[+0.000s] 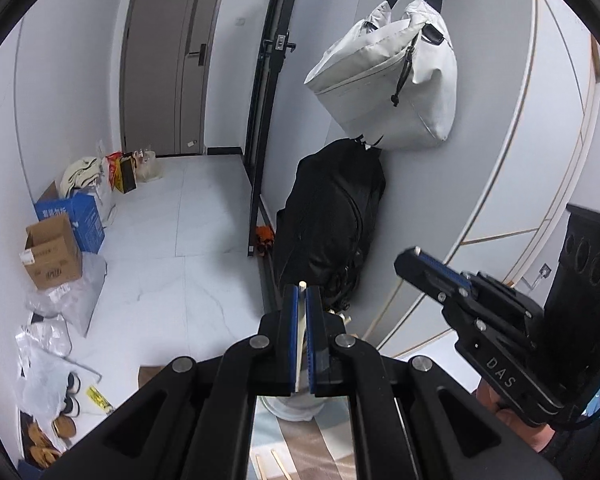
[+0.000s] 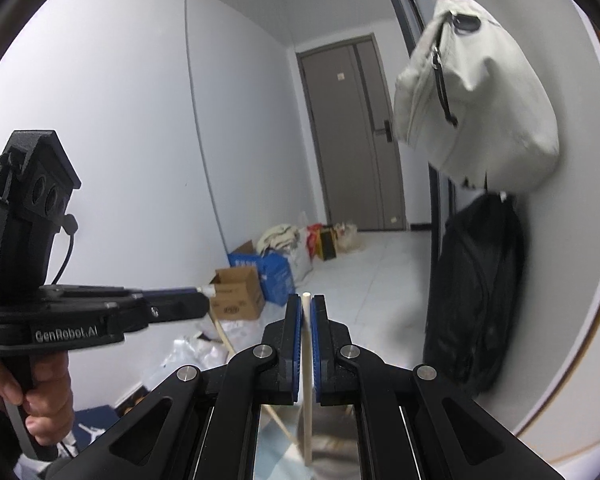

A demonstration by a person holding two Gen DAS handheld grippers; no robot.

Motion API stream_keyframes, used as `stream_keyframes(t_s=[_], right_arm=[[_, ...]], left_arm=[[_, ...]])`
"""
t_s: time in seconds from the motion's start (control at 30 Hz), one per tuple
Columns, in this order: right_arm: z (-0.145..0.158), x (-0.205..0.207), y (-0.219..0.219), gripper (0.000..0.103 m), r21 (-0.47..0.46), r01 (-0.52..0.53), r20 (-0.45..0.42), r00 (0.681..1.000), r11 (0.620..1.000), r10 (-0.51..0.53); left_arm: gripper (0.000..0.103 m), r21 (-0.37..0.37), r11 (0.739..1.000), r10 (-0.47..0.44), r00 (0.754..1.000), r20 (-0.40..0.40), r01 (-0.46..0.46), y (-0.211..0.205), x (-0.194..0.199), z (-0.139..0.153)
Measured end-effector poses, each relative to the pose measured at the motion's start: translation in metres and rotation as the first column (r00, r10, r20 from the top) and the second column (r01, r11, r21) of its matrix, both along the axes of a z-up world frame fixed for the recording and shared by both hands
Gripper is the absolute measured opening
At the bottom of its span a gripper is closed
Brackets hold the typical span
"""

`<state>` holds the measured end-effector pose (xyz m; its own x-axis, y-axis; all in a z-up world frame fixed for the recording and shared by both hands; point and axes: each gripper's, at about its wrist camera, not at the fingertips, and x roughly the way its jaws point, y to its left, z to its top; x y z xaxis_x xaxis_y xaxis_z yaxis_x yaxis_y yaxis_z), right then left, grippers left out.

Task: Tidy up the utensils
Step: 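Carry both chopsticks up over the white holder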

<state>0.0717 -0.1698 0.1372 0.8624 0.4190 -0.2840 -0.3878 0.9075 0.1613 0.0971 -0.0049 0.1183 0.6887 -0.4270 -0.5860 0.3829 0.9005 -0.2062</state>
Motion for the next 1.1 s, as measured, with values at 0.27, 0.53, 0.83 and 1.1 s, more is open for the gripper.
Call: stream_keyframes(t_s=[0.27,0.53,0.83,1.1], right_arm=[[0.006,0.043,0.002,0.004,0.001,0.015,0.031,0.999,1.000,-0.015],[-0.012,0.074,0.003,0.004,0.007,0.016,-0.001,1.000,1.000,-0.016],[-0.031,0.087,0.006,0.004,0.006,0.008,-0.045,0.999,1.000,-0.008],[-0.054,0.090,0.007,0.004,0.016,0.000,-0.087,0.996,1.000,0.001]], left_arm=[[0.000,0.015,1.000,-0.018,1.000,-0.011,0.018,-0.005,0.030,-0.001],[0.000,0.038,0.999,-0.033,0.999,-0.043,0.034,-0.003,0.055,-0.018],[0.000,0.038,0.998,-0.053,0.994,-0.099,0.057,-0.007,0.067,-0.028],[0.000,0.020,0.996,-0.079,0.988,-0.131,0.082,-0.013,0.076,-0.033]])
